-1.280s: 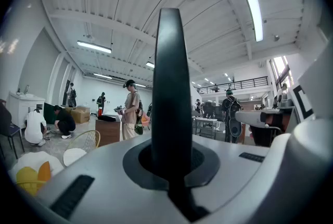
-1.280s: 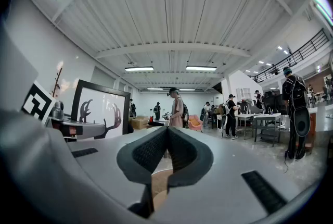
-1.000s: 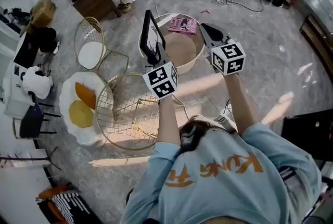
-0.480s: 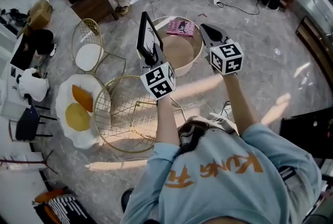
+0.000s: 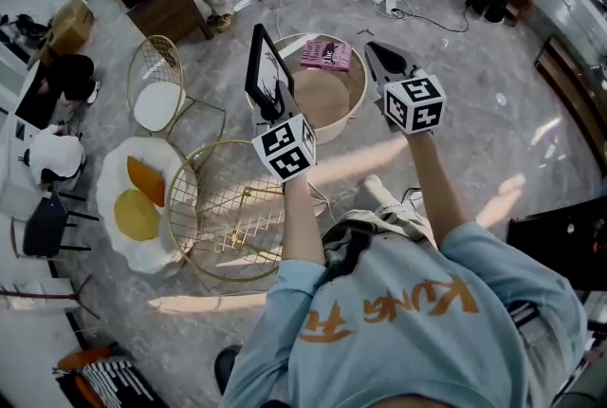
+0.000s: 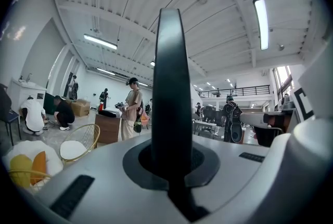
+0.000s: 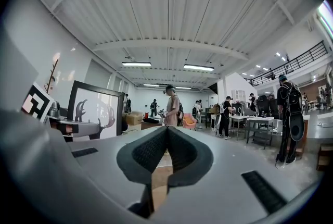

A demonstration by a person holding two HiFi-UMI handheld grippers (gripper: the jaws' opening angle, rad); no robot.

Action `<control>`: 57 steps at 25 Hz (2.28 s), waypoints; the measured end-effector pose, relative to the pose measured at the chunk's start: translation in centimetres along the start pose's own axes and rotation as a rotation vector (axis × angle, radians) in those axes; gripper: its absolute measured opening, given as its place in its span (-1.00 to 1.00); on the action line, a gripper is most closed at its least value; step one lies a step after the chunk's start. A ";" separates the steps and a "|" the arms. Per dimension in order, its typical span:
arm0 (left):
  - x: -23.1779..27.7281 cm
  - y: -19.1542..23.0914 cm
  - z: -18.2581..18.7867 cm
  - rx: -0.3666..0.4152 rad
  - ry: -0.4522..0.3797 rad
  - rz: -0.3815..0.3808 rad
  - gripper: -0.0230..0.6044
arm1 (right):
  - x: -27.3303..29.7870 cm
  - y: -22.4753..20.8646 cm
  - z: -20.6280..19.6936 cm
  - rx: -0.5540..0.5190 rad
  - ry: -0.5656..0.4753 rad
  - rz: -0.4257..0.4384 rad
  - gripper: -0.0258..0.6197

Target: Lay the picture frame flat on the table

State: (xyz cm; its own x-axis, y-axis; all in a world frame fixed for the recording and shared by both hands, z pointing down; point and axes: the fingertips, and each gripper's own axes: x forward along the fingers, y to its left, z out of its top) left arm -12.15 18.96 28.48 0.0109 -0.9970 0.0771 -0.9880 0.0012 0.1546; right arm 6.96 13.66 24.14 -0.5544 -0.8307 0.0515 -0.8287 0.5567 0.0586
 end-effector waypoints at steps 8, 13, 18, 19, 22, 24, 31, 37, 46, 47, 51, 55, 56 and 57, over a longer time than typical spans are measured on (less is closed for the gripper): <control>1.8 1.7 0.3 -0.013 -0.015 0.049 -0.84 | 3.0 0.2 0.4 0.005 -0.018 0.050 -0.92; 3.5 3.0 0.1 0.001 -0.002 0.074 -0.84 | 4.9 -0.4 -0.7 0.040 -0.012 0.053 -0.92; 7.2 2.5 -1.6 0.005 0.045 0.068 -0.84 | 7.4 -3.5 -2.5 0.070 0.014 0.032 -0.93; 8.1 2.1 -1.9 0.007 0.056 0.064 -0.84 | 8.0 -4.4 -2.9 0.078 0.020 0.027 -0.93; 9.9 1.4 -2.7 0.000 0.077 0.059 -0.84 | 9.3 -6.0 -3.7 0.093 0.041 0.019 -0.93; 11.0 1.4 -3.3 -0.007 0.092 0.066 -0.84 | 10.5 -6.8 -4.1 0.099 0.045 0.019 -0.93; 18.4 1.5 -7.3 -0.026 0.196 0.104 -0.84 | 16.9 -11.3 -8.6 0.142 0.123 0.053 -0.93; 24.7 0.1 -8.2 0.022 0.254 0.070 -0.84 | 22.1 -15.5 -10.4 0.181 0.152 0.052 -0.93; 33.2 -1.6 -8.8 0.062 0.299 0.039 -0.84 | 28.3 -21.1 -11.2 0.167 0.138 0.060 -0.93; 33.8 -1.8 -8.9 0.062 0.303 0.035 -0.84 | 28.7 -21.6 -11.3 0.163 0.139 0.060 -0.93; 35.1 -2.2 -9.6 0.050 0.325 0.034 -0.84 | 30.1 -22.3 -12.0 0.146 0.156 0.074 -0.93; 34.6 -1.2 -10.0 0.039 0.347 0.052 -0.84 | 31.3 -21.1 -12.6 0.128 0.180 0.102 -0.93; 34.4 -0.5 -10.1 0.030 0.354 0.061 -0.84 | 31.8 -20.4 -12.8 0.130 0.187 0.112 -0.93; 34.3 0.3 -10.3 0.019 0.360 0.071 -0.84 | 32.3 -19.5 -13.1 0.135 0.195 0.123 -0.93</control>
State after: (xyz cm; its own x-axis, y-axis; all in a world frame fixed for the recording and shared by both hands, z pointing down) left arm -10.46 -14.39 41.27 -0.0072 -0.9034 0.4288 -0.9909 0.0642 0.1186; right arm 6.26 -23.89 37.68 -0.6373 -0.7316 0.2422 -0.7658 0.6364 -0.0928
